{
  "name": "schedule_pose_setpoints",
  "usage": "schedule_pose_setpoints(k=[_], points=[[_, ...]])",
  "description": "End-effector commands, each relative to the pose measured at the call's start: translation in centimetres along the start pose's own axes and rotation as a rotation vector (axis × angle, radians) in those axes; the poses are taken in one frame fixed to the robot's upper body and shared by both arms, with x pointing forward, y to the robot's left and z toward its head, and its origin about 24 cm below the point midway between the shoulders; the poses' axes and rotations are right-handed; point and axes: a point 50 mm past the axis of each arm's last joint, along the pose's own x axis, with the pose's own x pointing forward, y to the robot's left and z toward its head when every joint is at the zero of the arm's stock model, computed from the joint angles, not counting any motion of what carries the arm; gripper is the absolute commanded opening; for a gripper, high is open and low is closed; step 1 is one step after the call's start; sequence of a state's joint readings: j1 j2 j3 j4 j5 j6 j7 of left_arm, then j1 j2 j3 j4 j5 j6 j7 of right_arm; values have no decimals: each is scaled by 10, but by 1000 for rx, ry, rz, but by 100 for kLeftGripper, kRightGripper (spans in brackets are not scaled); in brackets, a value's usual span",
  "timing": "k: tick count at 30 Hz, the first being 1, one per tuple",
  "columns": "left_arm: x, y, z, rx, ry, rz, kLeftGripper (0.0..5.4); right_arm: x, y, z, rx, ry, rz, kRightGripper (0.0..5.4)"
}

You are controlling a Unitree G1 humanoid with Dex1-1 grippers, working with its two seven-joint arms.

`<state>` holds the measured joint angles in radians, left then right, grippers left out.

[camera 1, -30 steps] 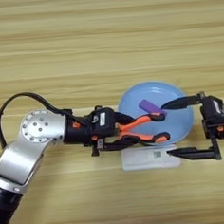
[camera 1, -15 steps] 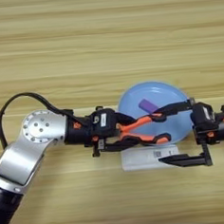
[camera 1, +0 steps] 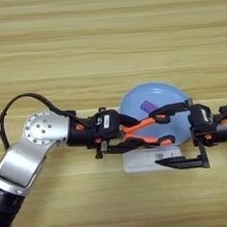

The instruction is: Move the objects on the table

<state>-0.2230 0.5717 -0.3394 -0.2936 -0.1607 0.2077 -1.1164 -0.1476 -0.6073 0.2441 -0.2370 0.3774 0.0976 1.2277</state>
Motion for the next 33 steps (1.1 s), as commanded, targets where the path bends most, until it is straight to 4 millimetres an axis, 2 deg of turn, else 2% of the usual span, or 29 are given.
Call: schedule_pose_setpoints(k=[1, 9, 27, 33], points=[[0, 5, 6, 42, -5, 10, 230, 2, -1, 6, -44, 4, 7, 540], [0, 6, 6, 41, -3, 22, 230, 2, 0, 3, -47, 21, 16, 540], [0, 9, 5, 46, 2, 32, 230, 1, 0, 3, -56, 28, 19, 352], [1, 9, 5, 47, 2, 35, 229, 1, 0, 4, -58, 24, 19, 343]])
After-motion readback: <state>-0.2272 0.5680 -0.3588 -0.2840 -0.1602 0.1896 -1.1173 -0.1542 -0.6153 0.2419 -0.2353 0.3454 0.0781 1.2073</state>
